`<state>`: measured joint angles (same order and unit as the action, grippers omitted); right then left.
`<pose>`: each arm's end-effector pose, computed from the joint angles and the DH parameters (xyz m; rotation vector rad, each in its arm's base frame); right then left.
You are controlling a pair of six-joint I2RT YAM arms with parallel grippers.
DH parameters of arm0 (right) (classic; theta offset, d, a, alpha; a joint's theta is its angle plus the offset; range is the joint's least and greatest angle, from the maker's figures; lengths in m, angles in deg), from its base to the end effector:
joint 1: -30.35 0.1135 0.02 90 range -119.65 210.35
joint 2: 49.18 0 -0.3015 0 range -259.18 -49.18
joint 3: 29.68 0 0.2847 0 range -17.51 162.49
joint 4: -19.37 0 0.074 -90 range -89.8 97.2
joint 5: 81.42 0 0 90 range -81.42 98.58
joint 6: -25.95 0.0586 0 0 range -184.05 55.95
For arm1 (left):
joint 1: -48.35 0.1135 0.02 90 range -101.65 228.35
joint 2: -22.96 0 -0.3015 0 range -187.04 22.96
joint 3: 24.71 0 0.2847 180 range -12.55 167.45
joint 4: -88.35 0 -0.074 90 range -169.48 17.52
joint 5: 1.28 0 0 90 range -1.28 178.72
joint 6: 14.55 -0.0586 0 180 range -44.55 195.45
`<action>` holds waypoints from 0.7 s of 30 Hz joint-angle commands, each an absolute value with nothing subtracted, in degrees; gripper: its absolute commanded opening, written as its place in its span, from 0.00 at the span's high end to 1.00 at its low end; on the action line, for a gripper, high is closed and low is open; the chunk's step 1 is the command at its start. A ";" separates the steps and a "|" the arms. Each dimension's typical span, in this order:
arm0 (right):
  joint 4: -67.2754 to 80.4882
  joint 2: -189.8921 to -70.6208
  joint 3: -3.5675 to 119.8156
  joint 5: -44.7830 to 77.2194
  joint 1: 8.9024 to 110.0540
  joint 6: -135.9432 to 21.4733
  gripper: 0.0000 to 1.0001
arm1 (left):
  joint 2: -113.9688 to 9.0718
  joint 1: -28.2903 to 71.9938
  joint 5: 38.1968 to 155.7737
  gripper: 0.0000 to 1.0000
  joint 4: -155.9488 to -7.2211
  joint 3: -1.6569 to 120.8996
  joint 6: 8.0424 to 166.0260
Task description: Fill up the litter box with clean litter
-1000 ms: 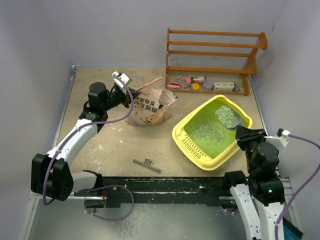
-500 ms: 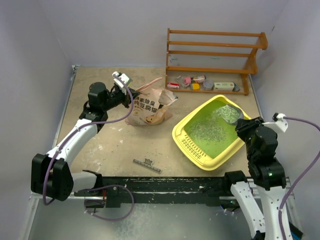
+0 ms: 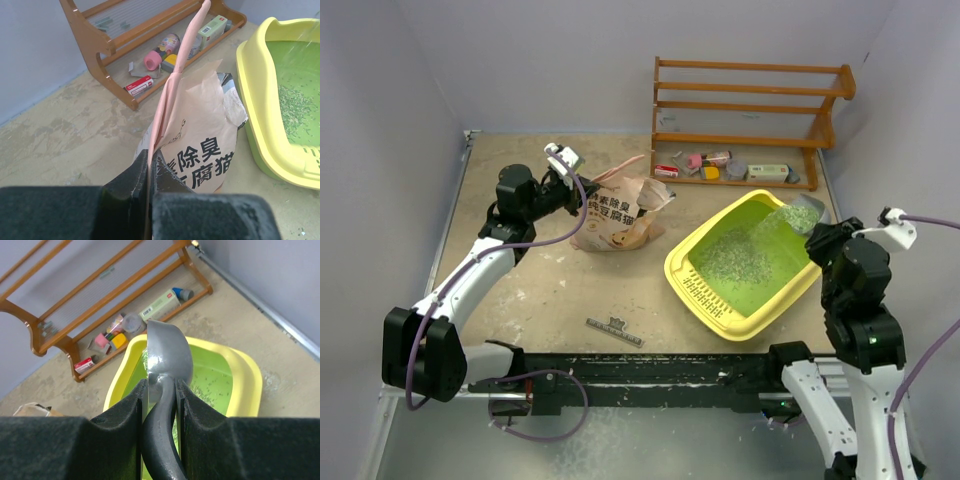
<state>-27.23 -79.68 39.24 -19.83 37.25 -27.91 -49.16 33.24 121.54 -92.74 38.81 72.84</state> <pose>0.1101 -0.0148 0.4256 0.7707 1.5132 0.1366 0.3114 -0.1170 0.3418 0.6826 1.5820 -0.6476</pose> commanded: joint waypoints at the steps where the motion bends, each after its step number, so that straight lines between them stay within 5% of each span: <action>1: -25.64 -81.73 45.61 -21.73 37.21 -34.21 1.00 | -49.09 33.51 122.56 1.00 -96.88 41.75 73.01; 21: -45.53 -93.01 59.00 -13.95 37.21 -45.03 1.00 | -49.62 33.47 123.21 1.00 -96.88 41.96 73.77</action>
